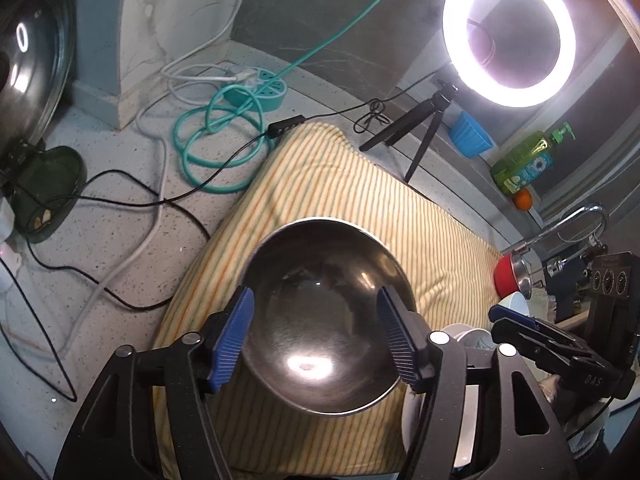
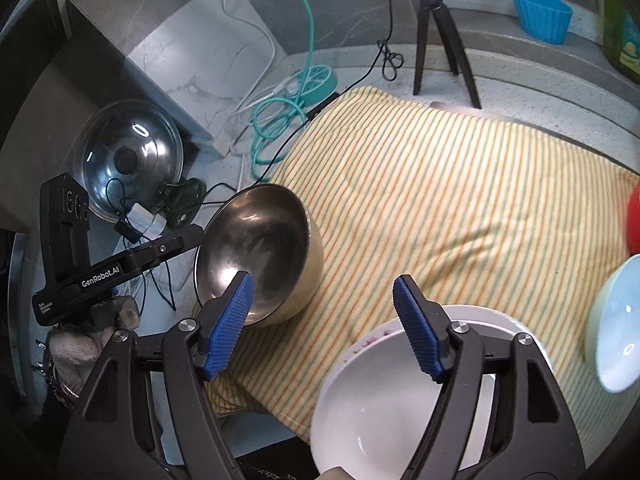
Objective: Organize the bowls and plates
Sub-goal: 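Open the left gripper to release the large steel bowl, then move the left gripper to the red-sided steel bowl and grasp its rim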
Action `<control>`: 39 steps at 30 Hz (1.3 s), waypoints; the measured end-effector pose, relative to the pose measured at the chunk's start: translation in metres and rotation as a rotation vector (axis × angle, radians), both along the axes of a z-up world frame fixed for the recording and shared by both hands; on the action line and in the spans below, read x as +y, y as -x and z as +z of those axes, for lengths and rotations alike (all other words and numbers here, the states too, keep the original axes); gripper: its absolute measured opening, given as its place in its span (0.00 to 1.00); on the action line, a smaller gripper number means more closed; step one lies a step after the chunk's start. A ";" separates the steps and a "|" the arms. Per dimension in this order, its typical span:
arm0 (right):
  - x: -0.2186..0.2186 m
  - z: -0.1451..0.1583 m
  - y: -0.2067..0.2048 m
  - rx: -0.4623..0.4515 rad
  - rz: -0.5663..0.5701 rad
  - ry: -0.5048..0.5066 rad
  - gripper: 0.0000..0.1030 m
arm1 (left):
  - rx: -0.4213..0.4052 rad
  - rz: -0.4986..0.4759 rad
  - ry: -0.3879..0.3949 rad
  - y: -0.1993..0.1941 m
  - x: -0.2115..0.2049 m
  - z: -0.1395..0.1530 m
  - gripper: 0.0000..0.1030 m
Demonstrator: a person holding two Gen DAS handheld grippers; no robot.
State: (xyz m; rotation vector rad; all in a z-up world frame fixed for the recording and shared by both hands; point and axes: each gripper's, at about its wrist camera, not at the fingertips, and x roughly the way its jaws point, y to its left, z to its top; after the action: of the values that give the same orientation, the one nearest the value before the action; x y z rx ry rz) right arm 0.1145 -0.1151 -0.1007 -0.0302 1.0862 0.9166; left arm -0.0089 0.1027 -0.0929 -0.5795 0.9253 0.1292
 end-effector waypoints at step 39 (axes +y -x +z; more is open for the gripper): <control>-0.279 0.016 -0.103 -0.069 -0.587 -0.007 0.83 | -0.081 -0.352 0.085 -0.134 -0.177 0.015 0.63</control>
State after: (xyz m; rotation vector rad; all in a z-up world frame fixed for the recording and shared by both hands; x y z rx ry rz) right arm 0.2171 -0.3944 -0.0849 0.2500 0.9511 0.3865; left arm 0.1254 -0.0748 -0.0780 -0.4888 0.9433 -0.2491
